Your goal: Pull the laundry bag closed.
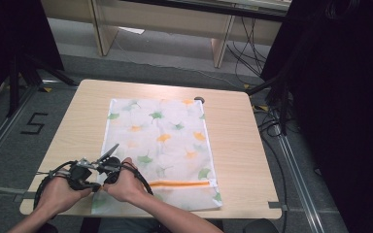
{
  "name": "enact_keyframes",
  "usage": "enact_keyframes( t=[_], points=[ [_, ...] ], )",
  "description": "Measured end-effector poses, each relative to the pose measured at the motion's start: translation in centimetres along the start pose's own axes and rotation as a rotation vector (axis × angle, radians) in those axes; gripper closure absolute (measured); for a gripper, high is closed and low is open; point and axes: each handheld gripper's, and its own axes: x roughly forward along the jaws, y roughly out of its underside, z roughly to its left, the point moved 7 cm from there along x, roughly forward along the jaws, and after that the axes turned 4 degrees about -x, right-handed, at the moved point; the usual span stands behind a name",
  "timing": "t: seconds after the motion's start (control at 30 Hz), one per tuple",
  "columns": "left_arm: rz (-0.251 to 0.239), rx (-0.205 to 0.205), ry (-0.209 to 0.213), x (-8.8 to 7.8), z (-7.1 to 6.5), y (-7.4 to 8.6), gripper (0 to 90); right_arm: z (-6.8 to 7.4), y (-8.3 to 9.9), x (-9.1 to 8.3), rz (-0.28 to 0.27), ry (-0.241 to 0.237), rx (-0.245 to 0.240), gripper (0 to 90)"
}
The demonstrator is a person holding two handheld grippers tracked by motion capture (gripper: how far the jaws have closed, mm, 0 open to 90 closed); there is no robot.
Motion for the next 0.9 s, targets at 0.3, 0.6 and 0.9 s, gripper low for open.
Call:
enact_keyframes(
  t=[0.3, 0.6, 0.9],
  points=[
    [0.002, -0.008, -0.002, 0.1, -0.1, 0.0, 89.9, -0.3, 0.3, -0.6, 0.017, 0.017, -0.013, 90.0],
    [-0.006, -0.006, -0.005, 0.1, -0.1, -0.1, 89.9, -0.5, 0.5, -0.9, 0.029, 0.038, -0.032, 90.0],
    [-0.001, -0.013, -0.004, 0.1, -0.1, 0.0, 90.0, -1.1, 0.8, -1.2, 0.034, 0.046, -0.062, 90.0]
  ],
)
